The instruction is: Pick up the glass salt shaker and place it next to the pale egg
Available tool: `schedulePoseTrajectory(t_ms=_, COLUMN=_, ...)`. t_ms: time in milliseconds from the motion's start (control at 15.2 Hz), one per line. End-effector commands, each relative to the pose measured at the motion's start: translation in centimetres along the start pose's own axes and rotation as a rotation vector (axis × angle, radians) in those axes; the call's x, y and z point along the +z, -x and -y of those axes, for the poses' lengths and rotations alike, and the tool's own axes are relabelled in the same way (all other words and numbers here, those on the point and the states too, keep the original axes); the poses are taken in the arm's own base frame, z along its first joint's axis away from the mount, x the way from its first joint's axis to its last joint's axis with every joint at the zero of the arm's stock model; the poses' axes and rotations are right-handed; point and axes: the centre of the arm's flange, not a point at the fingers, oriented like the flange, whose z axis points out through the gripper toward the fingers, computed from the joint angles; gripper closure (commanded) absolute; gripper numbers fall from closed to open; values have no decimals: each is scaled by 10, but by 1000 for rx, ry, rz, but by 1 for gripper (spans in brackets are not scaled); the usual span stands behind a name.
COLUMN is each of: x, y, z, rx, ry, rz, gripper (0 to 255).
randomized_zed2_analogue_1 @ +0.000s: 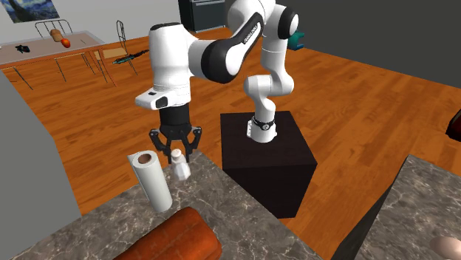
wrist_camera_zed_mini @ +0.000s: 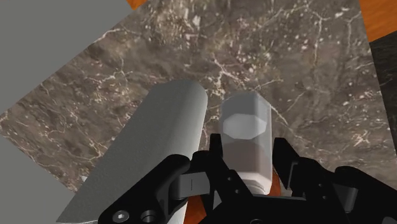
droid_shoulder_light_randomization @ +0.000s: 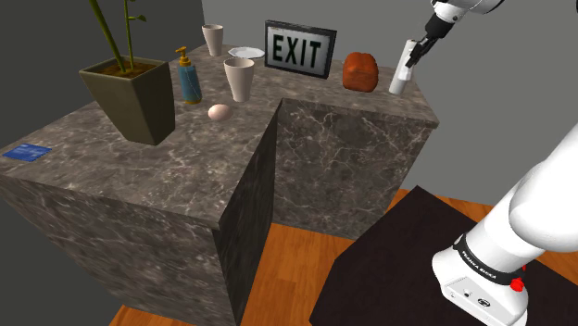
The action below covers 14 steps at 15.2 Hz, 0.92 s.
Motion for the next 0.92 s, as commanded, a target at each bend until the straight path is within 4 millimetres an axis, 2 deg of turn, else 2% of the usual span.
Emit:
schedulePoseTrajectory(t_ms=0, x=-10, y=-4, z=0, rx=0, ry=0, rz=0, gripper=255)
schedulePoseTrajectory(t_ms=858, x=-76, y=-23, z=-5, rx=0, ry=0, rz=0, gripper=255)
